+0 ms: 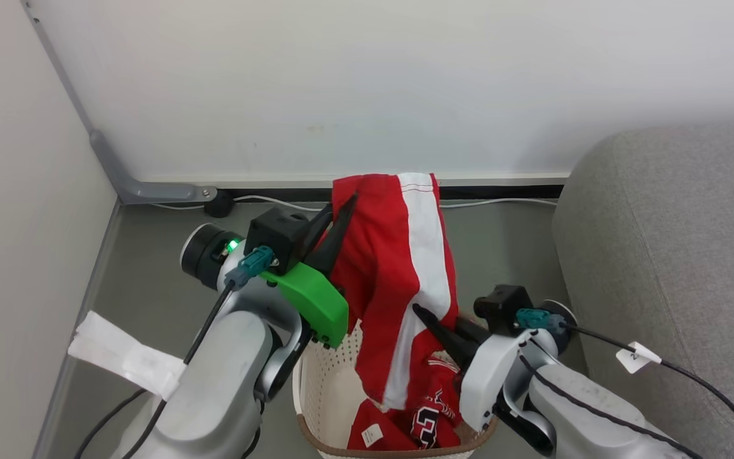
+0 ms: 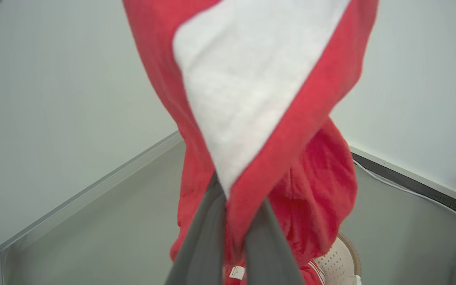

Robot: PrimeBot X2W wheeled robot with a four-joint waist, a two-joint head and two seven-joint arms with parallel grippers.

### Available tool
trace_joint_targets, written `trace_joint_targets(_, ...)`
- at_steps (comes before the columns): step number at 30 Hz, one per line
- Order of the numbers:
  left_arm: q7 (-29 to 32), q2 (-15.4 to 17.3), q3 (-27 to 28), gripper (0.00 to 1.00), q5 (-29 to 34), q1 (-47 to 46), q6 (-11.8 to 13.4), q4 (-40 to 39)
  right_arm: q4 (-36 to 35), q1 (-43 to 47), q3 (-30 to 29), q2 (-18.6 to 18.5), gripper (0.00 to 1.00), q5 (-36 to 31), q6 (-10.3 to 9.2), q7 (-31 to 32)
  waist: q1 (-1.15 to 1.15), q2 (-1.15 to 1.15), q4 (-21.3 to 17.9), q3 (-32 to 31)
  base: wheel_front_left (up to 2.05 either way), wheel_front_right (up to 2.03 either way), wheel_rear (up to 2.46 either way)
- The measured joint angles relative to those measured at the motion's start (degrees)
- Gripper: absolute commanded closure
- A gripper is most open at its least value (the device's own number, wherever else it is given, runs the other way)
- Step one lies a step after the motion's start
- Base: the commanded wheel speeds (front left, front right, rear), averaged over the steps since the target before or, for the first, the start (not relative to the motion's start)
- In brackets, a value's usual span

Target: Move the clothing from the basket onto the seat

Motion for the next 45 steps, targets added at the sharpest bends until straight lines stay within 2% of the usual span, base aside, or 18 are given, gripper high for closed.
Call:
trace_joint_targets(1,0.0,0.3,0.4,1.00,-0.3,0.9,0.3,0.2,0.0,0.0,-0.8,-0.7,1.00,0.5,0.00,-0.2,0.00,0.00,-0.6,0.0,0.00,0.00,0.00)
trace_joint_targets(3,-0.1,0.4,0.9,0.63,-0.5,1.6,0.7,0.3,-0.1,0.0,-2.0,-1.3,1.00,0.8,0.00,-0.5,0.00,0.00,-1.3,0.1,0.00,0.00,0.00)
trace_joint_targets(4,-0.5,0.4,1.1,0.26,-0.8,1.9,0.7,0.4,-0.2,0.0,-2.7,-1.7,1.00,1.0,0.00,-0.5,0.00,0.00,-1.6,0.1,0.00,0.00,0.00)
trace_joint_targets(5,-0.6,0.4,1.4,0.00,-0.9,2.2,0.8,0.4,-0.3,0.0,-3.4,-2.1,1.00,1.2,0.00,-0.5,0.00,0.00,-1.9,0.2,0.00,0.00,0.00)
trace_joint_targets(14,-2.6,0.7,2.6,0.00,-1.4,4.5,1.9,0.5,-2.5,0.0,-9.9,-5.8,1.00,1.5,-0.23,-1.0,0.00,0.00,-4.7,0.5,0.00,0.00,0.00)
trace_joint_targets(28,-4.6,0.6,0.3,0.00,-1.9,8.5,1.1,-0.2,-12.7,0.5,-22.4,-13.0,1.00,1.2,-5.87,-1.0,0.00,0.00,-10.7,0.9,0.00,0.00,0.00)
trace_joint_targets(33,-4.9,0.6,-0.9,0.00,-1.9,9.8,0.6,-0.6,-15.4,2.4,-24.7,-14.9,1.00,0.9,-7.19,-1.1,0.00,0.00,-13.5,1.0,0.00,0.00,0.00)
trace_joint_targets(45,-5.1,0.2,-3.0,0.00,-1.9,11.6,0.4,-1.1,-20.0,7.5,-26.3,-17.4,1.00,0.6,-7.75,-1.1,0.00,0.00,-20.9,1.8,0.00,0.00,0.00)
